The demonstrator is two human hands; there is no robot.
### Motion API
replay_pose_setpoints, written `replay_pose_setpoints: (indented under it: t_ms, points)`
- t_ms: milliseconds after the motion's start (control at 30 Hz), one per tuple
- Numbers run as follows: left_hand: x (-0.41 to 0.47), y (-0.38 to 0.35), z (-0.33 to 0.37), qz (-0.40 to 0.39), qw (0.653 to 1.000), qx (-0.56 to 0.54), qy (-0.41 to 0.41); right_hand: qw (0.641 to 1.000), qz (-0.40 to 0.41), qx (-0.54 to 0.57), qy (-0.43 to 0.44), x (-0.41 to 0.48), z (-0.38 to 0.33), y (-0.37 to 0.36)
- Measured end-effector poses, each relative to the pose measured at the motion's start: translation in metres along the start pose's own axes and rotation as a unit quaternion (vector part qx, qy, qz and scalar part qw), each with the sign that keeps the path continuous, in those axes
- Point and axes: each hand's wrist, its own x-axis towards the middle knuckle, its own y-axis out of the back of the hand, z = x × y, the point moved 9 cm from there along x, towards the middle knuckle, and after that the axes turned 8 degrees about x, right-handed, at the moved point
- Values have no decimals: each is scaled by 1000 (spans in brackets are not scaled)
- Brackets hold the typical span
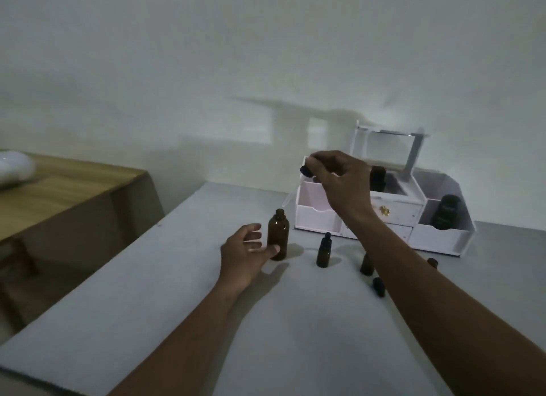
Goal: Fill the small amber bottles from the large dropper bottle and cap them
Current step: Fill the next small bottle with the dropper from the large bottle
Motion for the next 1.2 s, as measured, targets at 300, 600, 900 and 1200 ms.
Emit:
replay_pose_setpoints:
  t_ms: [300, 600, 900, 1200]
  points:
    - [15, -21, 8, -60, 998, 9, -19, 998, -42, -36, 4, 6, 10, -20]
    - [12, -19, 9, -60, 997, 24, -31, 987, -126, -93, -26, -17, 49, -61]
    - [13, -19, 7, -57, 998, 20, -31, 989, -110, -97, -32, -26, 65, -63]
    - [14, -19, 7, -57, 997, 37, -35, 988, -109, -104, -26, -22, 62, -66]
